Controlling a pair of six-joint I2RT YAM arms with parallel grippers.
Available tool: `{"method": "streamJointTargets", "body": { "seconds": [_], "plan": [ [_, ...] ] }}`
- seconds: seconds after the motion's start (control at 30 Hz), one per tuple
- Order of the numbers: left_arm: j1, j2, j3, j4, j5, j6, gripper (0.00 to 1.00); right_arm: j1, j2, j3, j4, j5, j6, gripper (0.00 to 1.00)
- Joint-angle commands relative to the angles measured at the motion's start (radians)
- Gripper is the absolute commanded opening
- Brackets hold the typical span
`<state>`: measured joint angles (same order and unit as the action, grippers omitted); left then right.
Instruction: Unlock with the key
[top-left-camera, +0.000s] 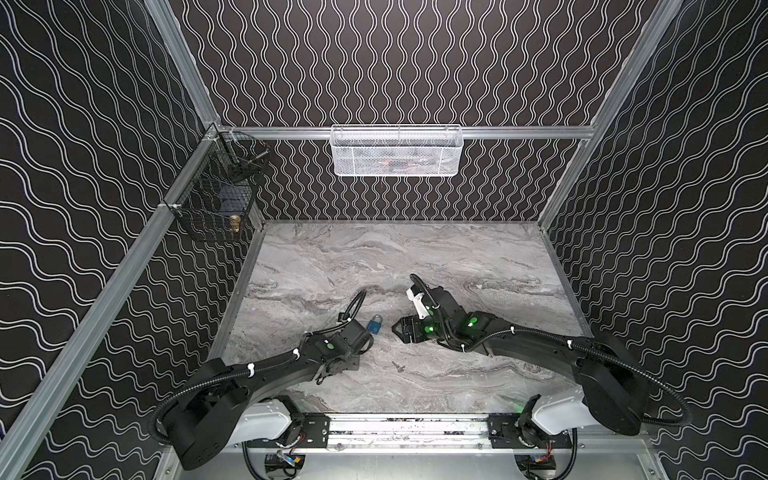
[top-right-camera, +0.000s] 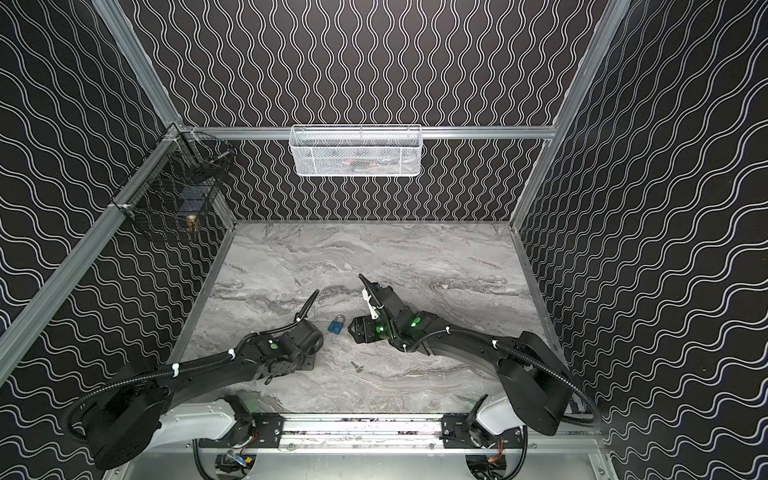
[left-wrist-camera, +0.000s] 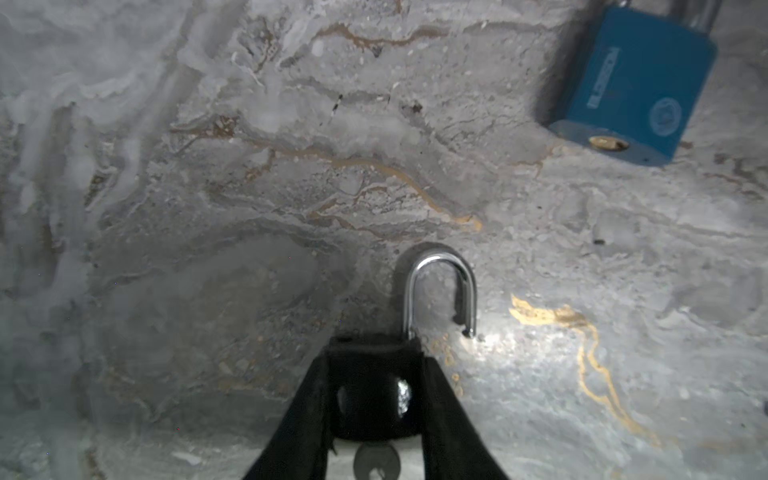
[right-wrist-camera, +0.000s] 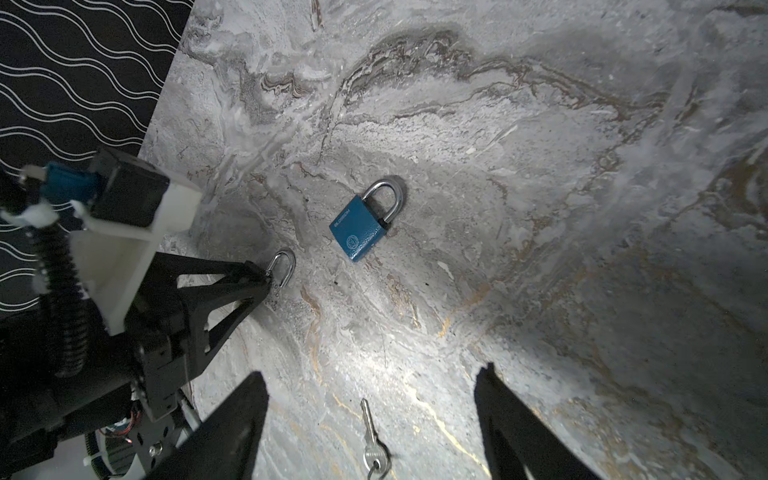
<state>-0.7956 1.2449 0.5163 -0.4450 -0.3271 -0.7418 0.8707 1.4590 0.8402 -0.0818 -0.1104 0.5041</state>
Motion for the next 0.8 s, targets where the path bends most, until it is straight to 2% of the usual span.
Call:
{"method": "streamJointTargets", "body": {
  "seconds": [0.0, 0.47, 0.77],
  "plan": [
    [0.003, 0.004, 0.001, 0.015, -0.022, -0.032, 0.30, 0.002, -0.004, -0.006, 0.028, 0.011, -0.003, 0.80],
    [0.018, -0.007, -0.015, 0.067, -0.008, -0.042, 0.52, 0.002, 0.002, -0.007, 0.039, 0.013, 0.002, 0.80],
    [0.021, -0.064, -0.018, 0.088, 0.027, -0.051, 0.71, 0.002, 0.009, -0.002, 0.043, 0.008, 0.008, 0.80]
  ]
}}
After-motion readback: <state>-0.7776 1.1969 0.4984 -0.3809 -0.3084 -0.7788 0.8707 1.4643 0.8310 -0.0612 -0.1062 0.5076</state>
